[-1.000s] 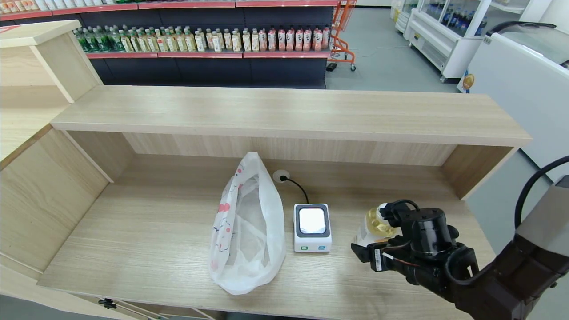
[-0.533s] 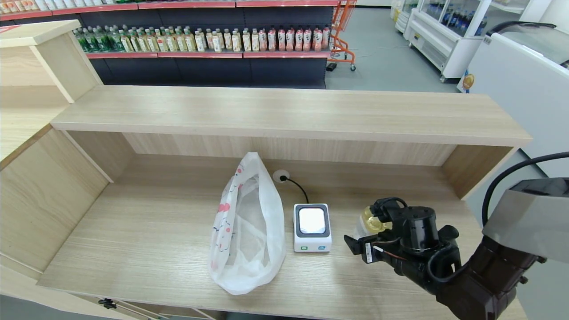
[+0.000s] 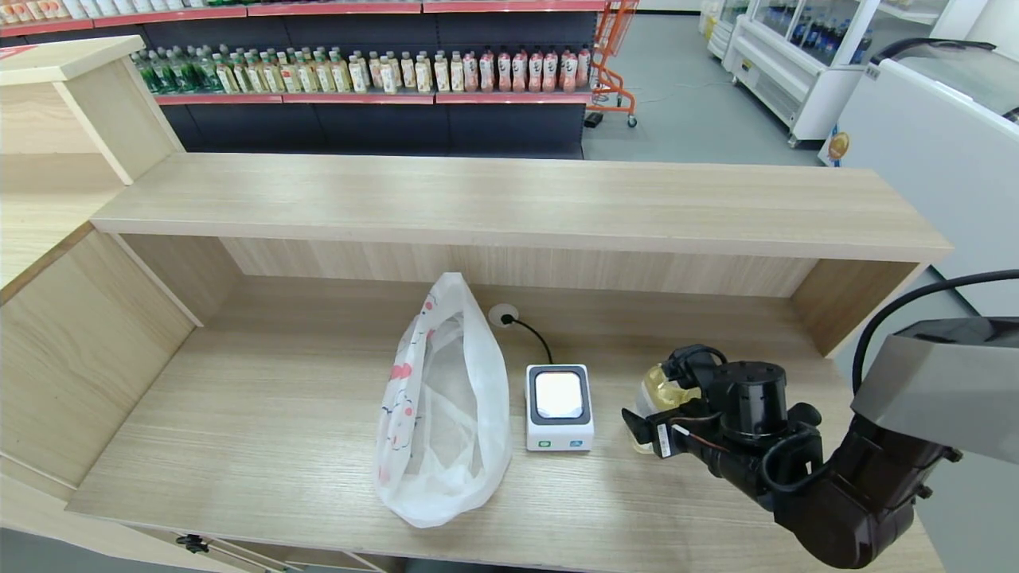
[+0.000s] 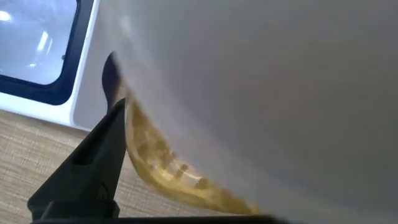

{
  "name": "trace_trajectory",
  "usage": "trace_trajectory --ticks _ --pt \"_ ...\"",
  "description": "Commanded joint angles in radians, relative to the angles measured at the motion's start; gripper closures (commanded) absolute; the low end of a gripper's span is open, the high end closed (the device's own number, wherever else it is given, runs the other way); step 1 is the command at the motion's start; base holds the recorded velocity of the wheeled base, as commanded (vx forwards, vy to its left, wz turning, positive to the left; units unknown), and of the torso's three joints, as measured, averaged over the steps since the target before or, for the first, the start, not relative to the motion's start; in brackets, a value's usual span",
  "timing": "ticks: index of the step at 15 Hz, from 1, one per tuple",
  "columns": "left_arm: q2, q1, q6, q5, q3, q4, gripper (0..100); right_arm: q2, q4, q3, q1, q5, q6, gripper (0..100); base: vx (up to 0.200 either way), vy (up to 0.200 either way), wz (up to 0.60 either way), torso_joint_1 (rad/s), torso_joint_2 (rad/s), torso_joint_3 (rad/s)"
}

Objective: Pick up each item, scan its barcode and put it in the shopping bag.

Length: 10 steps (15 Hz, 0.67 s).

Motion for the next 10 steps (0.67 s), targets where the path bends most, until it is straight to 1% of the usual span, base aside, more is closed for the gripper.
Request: trace_trajectory --ticks 1,3,4,5,7,8,10 --pt "0.000 0.001 0.000 0.000 0.000 0.000 0 0.018 -0.001 -0.014 -0.003 0.016 0.000 0 0.000 0.000 0.00 0.000 0.00 0.000" --pt "0.000 0.001 0.000 0.000 0.000 0.000 0 0.029 -0.015 -0.017 -0.005 0.043 0.003 0 0.000 0.000 0.00 0.000 0.00 0.000" --pt "0.000 0.001 0.000 0.000 0.000 0.000 0 0.041 -0.043 -0.021 -0.008 0.048 0.004 0 0.000 0.000 0.00 0.000 0.00 0.000" --pt "0.001 -0.001 0.000 0.000 0.000 0.000 0 0.052 -0.053 -0.021 -0.012 0.056 -0.009 100 0.000 0.000 0.00 0.000 0.00 0.000" --pt "0.000 0.001 0.000 0.000 0.000 0.000 0 0.061 -0.061 -0.026 -0.020 0.056 -0.032 100 0.000 0.000 0.00 0.000 0.00 0.000" --pt "0.000 0.001 0.000 0.000 0.000 0.000 0 0.073 -0.095 -0.032 -0.032 0.057 -0.060 100 0.000 0.000 0.00 0.000 0.00 0.000" --pt "0.000 0.001 0.000 0.000 0.000 0.000 0 0.081 -0.099 -0.054 -0.038 0.057 -0.072 100 0.000 0.000 0.00 0.000 0.00 0.000"
